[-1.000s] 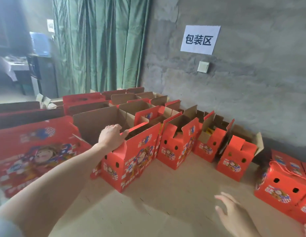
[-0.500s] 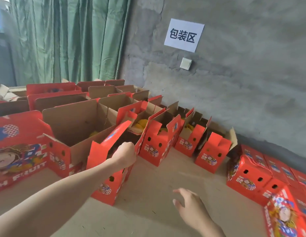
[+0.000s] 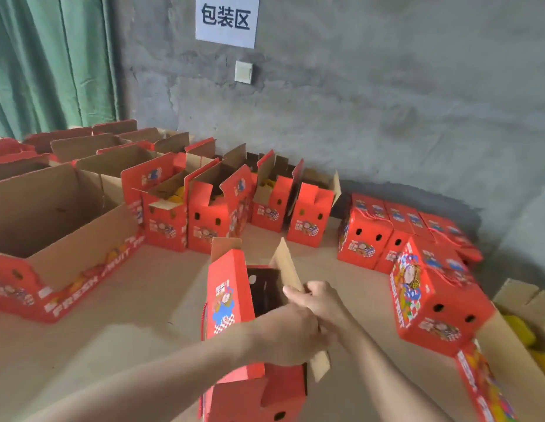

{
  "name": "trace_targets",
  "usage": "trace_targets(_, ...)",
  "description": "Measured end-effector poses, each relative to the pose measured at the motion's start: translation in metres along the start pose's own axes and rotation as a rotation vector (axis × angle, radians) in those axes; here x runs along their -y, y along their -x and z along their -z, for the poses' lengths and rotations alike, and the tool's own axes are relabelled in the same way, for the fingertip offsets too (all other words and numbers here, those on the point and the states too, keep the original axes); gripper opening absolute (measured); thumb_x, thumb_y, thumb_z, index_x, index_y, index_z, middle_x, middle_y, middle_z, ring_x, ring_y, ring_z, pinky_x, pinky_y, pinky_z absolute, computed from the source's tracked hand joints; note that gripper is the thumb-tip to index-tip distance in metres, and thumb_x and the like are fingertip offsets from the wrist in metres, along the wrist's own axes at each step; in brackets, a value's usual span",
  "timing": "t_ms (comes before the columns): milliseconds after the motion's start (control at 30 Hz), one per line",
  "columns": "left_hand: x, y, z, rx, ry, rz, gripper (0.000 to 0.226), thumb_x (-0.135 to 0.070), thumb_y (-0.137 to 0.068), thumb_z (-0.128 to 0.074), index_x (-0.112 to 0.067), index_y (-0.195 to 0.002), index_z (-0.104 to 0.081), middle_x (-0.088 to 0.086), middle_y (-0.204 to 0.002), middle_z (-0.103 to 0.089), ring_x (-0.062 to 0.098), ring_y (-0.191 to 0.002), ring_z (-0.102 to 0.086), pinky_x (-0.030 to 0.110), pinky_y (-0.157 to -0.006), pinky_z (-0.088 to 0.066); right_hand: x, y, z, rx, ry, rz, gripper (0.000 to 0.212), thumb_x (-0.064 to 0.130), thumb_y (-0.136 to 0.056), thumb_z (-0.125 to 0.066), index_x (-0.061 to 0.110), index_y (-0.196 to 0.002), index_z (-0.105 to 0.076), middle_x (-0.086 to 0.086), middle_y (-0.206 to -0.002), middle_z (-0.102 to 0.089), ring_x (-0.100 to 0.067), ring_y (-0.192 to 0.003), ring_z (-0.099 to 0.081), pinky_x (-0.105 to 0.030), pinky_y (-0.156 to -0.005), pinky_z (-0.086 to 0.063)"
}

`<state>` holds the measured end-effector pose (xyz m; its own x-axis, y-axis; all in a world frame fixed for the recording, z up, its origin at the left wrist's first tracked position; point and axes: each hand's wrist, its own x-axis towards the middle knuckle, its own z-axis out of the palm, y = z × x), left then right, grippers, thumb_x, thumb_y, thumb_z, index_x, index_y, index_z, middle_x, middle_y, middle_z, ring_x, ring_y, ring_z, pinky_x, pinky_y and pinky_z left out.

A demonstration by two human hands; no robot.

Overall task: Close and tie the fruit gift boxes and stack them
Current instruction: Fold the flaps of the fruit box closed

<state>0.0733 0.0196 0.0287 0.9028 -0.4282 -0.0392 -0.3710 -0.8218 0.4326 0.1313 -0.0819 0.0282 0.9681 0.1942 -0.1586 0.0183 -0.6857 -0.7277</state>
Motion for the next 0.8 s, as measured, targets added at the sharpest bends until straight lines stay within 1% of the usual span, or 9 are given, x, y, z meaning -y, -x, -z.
trace_targets(67, 0.006, -0.010, 0.017, 0.013, 0.011, -0.021, 0.027, -0.028, -0.097, -0.049, -0.008, -0.097, -0.066, 0.012, -0.097, -0.067, 0.021, -0.078, -0.054, 0.008, -0.057, -0.036, -0.011, 0.011, 0.017, 0.126, -0.030, -0.011, 0.025, 0.029, -0.082, -0.062, 0.008, -0.070, -0.057, -0.003, -0.061, -0.062, -0.018, -0.054, -0.057, -0.029, -0.052, -0.048)
trace_targets(100, 0.018, -0.012, 0.026, 0.001, 0.014, -0.009, 0.029, -0.035, -0.095, -0.051, -0.011, -0.094, -0.068, 0.007, -0.096, -0.068, 0.020, -0.080, -0.057, 0.006, -0.058, -0.037, -0.015, 0.017, 0.022, 0.173, -0.042, -0.010, 0.026, 0.031, -0.082, -0.062, 0.005, -0.079, -0.063, -0.005, -0.065, -0.065, -0.018, -0.053, -0.060, -0.032, -0.049, -0.052)
trace_targets(167, 0.049, -0.010, 0.037, -0.001, -0.117, -0.001, 0.038, -0.048, -0.093, -0.050, -0.016, -0.096, -0.071, -0.002, -0.099, -0.070, 0.013, -0.088, -0.061, 0.016, -0.073, -0.047, -0.020, 0.027, 0.025, 0.210, -0.024, -0.021, 0.040, 0.043, -0.083, -0.063, 0.005, -0.094, -0.064, -0.008, -0.076, -0.067, -0.017, -0.053, -0.064, -0.027, -0.045, -0.052)
trace_targets(200, 0.066, -0.008, 0.040, 0.021, -0.232, 0.015, 0.043, -0.053, -0.093, -0.047, -0.018, -0.099, -0.071, -0.005, -0.101, -0.069, 0.012, -0.090, -0.061, 0.023, -0.080, -0.048, -0.021, 0.031, 0.023, 0.220, 0.026, -0.012, 0.037, 0.042, -0.084, -0.062, 0.007, -0.097, -0.063, -0.007, -0.080, -0.068, -0.017, -0.054, -0.065, -0.026, -0.046, -0.053)
trace_targets(333, 0.100, -0.006, 0.036, -0.065, -0.504, 0.029, 0.062, -0.054, -0.097, -0.032, -0.009, -0.073, -0.066, 0.003, -0.079, -0.065, 0.017, -0.081, -0.058, 0.027, -0.082, -0.042, -0.022, 0.041, 0.011, 0.172, 0.359, 0.149, 0.010, 0.014, -0.085, -0.052, 0.010, -0.077, -0.048, -0.003, -0.068, -0.051, -0.018, -0.057, -0.050, -0.022, -0.043, -0.037)
trace_targets(433, 0.096, -0.009, 0.030, -0.145, -0.436, 0.088, 0.064, -0.052, -0.098, -0.029, -0.011, -0.053, -0.050, 0.006, -0.065, -0.060, 0.017, -0.064, -0.056, 0.029, -0.073, -0.046, -0.024, 0.043, 0.021, 0.142, 0.489, 0.189, 0.022, -0.008, -0.079, -0.041, 0.009, -0.065, -0.038, -0.004, -0.066, -0.042, -0.017, -0.055, -0.039, -0.023, -0.043, -0.025)
trace_targets(567, 0.059, -0.011, 0.012, -0.287, -0.281, 0.109, 0.062, -0.050, -0.097, -0.036, -0.017, -0.045, -0.034, 0.001, -0.053, -0.046, 0.018, -0.054, -0.046, 0.028, -0.061, -0.034, -0.039, 0.042, 0.049, 0.123, 0.589, 0.147, 0.024, -0.007, -0.080, -0.040, 0.012, -0.066, -0.034, -0.004, -0.070, -0.040, -0.021, -0.061, -0.042, -0.027, -0.050, -0.031)
trace_targets(700, 0.001, -0.017, -0.011, -0.367, -0.275, 0.165, 0.064, -0.057, -0.095, -0.035, -0.014, -0.048, -0.040, 0.011, -0.067, -0.057, 0.031, -0.079, -0.060, 0.035, -0.070, -0.043, -0.051, 0.039, 0.068, 0.070, 0.733, 0.146, 0.019, -0.004, -0.082, -0.046, 0.011, -0.070, -0.041, -0.004, -0.074, -0.047, -0.029, -0.076, -0.048, -0.031, -0.063, -0.036)
trace_targets(800, -0.025, -0.011, -0.038, -0.347, -0.376, 0.069, 0.073, -0.067, -0.092, -0.024, -0.010, -0.080, -0.068, 0.012, -0.090, -0.068, 0.030, -0.089, -0.063, 0.035, -0.074, -0.044, -0.061, 0.039, 0.087, 0.055, 0.797, 0.149, 0.026, -0.006, -0.081, -0.046, 0.016, -0.067, -0.043, -0.005, -0.076, -0.051, -0.028, -0.073, -0.048, -0.029, -0.058, -0.032)
